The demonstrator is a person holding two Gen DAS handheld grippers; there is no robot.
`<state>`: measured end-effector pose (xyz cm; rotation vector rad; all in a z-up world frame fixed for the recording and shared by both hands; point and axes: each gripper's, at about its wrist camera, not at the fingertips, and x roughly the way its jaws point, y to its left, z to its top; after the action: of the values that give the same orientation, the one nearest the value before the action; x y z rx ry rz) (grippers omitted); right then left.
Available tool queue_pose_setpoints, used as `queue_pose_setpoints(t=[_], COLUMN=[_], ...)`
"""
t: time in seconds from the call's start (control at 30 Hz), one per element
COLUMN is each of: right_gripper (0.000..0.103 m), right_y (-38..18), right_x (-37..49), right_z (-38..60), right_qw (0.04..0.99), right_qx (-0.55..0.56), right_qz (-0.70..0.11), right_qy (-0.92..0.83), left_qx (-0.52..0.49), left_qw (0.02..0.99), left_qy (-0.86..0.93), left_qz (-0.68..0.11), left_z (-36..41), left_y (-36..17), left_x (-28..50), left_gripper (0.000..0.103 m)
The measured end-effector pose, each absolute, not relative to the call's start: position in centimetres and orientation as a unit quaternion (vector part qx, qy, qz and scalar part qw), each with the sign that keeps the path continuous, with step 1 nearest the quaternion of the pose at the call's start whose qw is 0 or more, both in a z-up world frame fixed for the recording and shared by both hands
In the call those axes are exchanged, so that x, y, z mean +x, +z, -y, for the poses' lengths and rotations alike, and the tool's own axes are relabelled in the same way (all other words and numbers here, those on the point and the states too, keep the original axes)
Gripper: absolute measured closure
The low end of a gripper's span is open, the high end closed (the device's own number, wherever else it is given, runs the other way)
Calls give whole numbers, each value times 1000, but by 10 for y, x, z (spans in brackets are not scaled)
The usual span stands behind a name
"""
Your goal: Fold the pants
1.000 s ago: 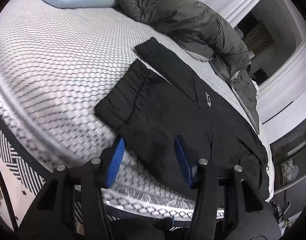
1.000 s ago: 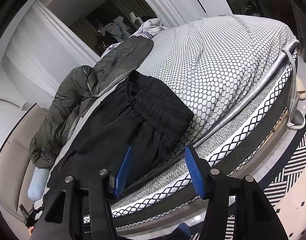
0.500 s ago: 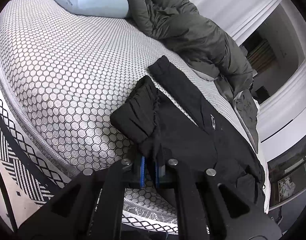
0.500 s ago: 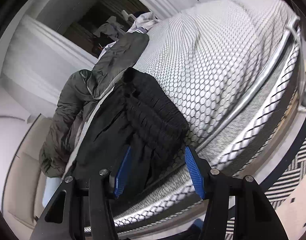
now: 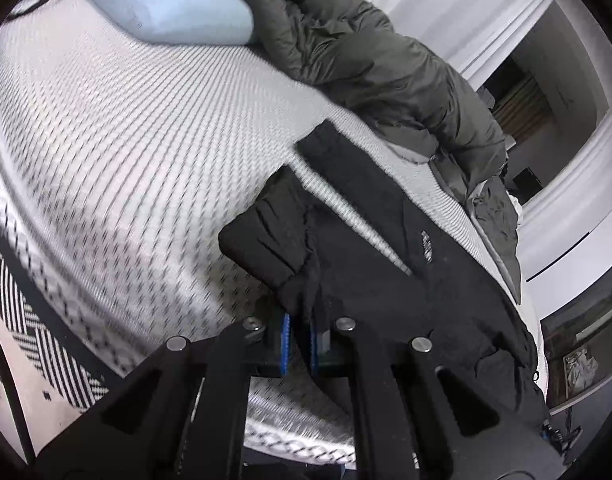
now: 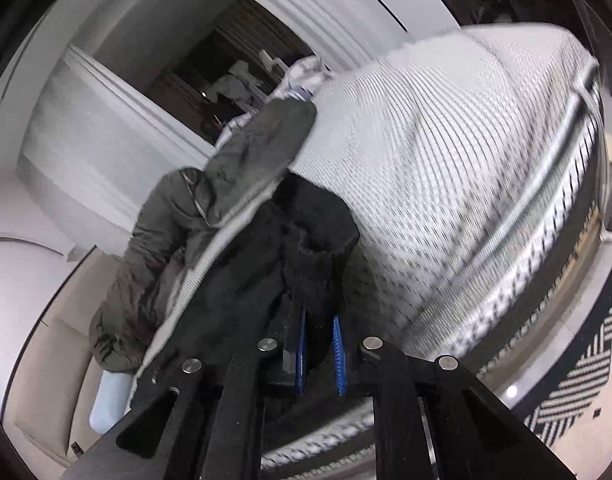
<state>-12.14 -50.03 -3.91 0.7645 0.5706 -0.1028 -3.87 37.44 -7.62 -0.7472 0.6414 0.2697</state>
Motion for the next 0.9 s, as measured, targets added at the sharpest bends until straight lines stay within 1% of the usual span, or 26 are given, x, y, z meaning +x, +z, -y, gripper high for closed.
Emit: queue_pose_setpoints(t=[0.17,0.3,0.4,0.5,0.53,0.57,0.6,0.63,0.67,0.7,0.73,0.77,0.8,0.83,0.9], right_gripper=[93,93,93,93,91,87,67,46,43,42,42,41,33,25,22], right_y=[9,35,47,50,48,45,42,37,33,29,28,26,25,24,22], right_x=[-82,-24,35,101,124,149,169,191,202,211,212,209,204,195,171], right_z=[492,488,484,480,480,479,478,476,475,473,472,471,470,467,463], right_qw=[908,915,919,917,915,912,911,908,908,908,908,909,912,916,924], right_qx=[350,335,312,292,288,281,273,258,244,224,216,213,215,208,184], right_qz=[-220,-212,-224,-249,-259,-273,-283,-300,-305,-310,-313,-314,-313,-316,-315], right_qy=[-65,-74,-91,-108,-113,-121,-126,-136,-150,-171,-178,-171,-154,-132,-114], left_qx=[-342,-332,-321,-324,-326,-329,-333,-336,-333,-330,-328,-325,-323,-320,-313], left_qw=[885,888,887,878,871,868,862,855,849,843,841,844,846,849,852], left_qy=[118,130,136,156,167,174,182,194,213,233,251,251,246,236,231], left_qz=[-291,-292,-302,-317,-326,-329,-335,-343,-351,-356,-349,-344,-344,-349,-352], left_z=[-382,-390,-395,-405,-410,-412,-417,-423,-428,-432,-435,-436,-436,-435,-430], left_y=[-35,-9,3,1,-3,-9,-19,-27,-36,-41,-44,-45,-45,-47,-49], left_x=[10,72,129,185,207,220,235,250,258,261,262,260,258,253,239], left_gripper=[99,99,99,98,98,97,92,78,63,35,29,28,23,22,22])
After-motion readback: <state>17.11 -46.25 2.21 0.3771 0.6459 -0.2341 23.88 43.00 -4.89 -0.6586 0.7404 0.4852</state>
